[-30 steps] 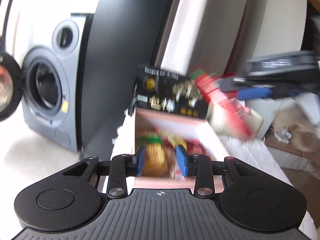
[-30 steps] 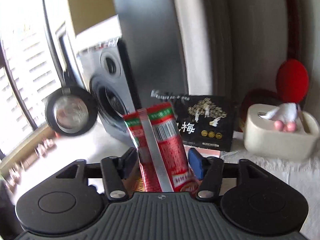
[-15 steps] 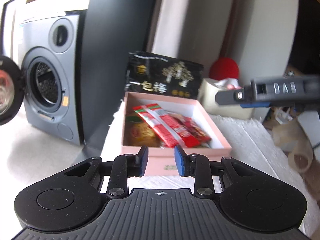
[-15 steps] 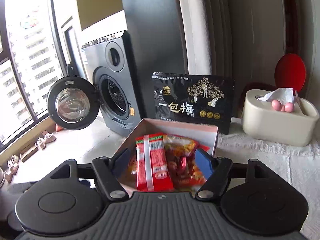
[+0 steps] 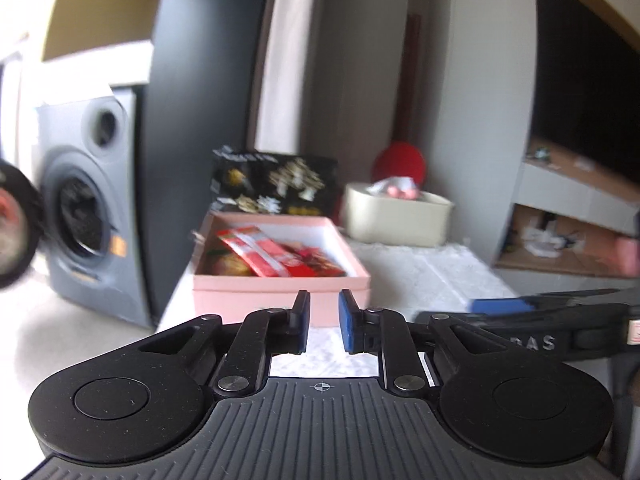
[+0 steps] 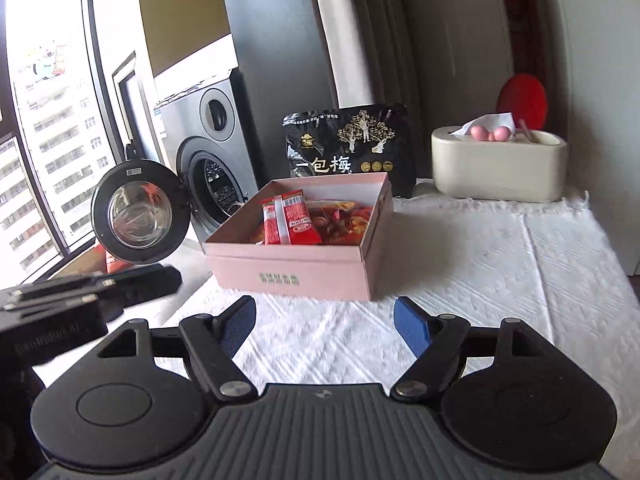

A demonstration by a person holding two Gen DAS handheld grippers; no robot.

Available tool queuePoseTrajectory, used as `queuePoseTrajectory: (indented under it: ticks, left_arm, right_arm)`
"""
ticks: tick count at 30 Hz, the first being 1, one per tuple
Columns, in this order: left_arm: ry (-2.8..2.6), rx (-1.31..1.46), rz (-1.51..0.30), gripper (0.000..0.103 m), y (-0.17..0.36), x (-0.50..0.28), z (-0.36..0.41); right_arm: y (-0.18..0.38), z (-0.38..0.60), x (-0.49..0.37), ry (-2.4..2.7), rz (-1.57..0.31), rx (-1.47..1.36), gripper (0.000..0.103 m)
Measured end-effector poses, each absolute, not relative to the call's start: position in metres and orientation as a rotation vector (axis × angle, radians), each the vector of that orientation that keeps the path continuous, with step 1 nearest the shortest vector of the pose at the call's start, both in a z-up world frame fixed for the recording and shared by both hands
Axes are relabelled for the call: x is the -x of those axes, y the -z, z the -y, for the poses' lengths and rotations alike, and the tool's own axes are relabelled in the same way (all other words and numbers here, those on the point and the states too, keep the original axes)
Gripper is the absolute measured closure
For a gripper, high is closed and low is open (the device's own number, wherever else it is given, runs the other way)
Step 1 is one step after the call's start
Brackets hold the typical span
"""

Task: Organize snacks

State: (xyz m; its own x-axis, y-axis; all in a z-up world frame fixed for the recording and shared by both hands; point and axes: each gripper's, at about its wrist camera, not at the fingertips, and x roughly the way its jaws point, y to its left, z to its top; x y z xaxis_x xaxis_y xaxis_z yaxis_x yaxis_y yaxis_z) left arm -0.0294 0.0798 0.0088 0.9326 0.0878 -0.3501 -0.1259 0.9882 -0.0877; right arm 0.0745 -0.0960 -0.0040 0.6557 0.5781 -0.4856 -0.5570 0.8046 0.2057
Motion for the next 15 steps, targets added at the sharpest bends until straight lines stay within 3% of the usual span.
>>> queuePoseTrajectory:
  ticks: [15]
  left_arm:
    - [-0.140, 0.053, -0.425, 0.084, -0.007, 0.041, -0.048]
  right_arm:
    - [0.008, 0.109, -0.040, -0.573, -0.535, -0.029, 0.023]
